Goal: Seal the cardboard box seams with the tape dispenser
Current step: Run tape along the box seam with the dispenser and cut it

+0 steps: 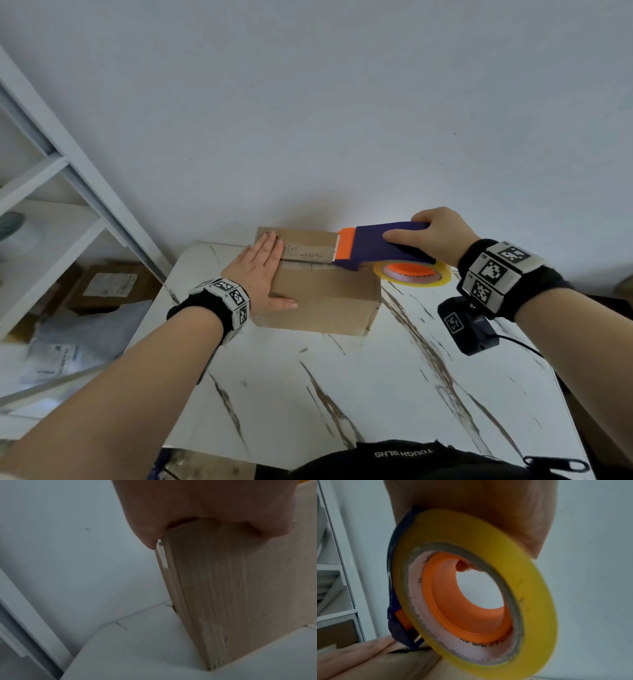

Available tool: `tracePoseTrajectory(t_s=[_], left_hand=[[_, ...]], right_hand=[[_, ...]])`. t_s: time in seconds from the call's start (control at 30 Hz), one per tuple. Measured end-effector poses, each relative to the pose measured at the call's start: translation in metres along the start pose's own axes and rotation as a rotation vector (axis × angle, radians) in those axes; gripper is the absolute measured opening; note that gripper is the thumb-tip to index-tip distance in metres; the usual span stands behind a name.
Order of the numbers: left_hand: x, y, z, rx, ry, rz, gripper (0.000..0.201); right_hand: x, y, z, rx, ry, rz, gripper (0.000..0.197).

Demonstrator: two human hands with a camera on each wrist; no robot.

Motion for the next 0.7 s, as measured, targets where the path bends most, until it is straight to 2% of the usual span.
tracePoseTrajectory(t_s=[0.17, 0.33, 0.47, 0.7], left_hand=[[-0.005, 0.005, -0.005, -0.014, 0.031, -0.027, 0.114], [-0.014, 0.036, -0.007, -0.085, 0.085, -0.008, 0.105], [-0.016, 0.054, -0.006, -0.145, 0.126, -0.032, 0.100], [-0.019, 0.064, -0.008, -0.162, 0.140, -0.023, 0.094]], right_hand=[[0.005, 0.000, 0.003, 0.008, 0.007, -0.011, 0.046], [0.013, -0.003, 0.006, -0.038, -0.010, -0.012, 0.048], [0.017, -0.006, 0.008, -0.095, 0.013, -0.041, 0.039], [0.019, -0.006, 0.007, -0.074, 0.153, -0.060, 0.030]])
Point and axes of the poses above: each hand's wrist, its own x-axis towards the middle knuckle, its own z-axis out of the palm, y = z × x, the point moved 3 cm from there along x, towards the middle knuckle, and after that the axes turned 10 degrees about -z, right-handed, at the moved point
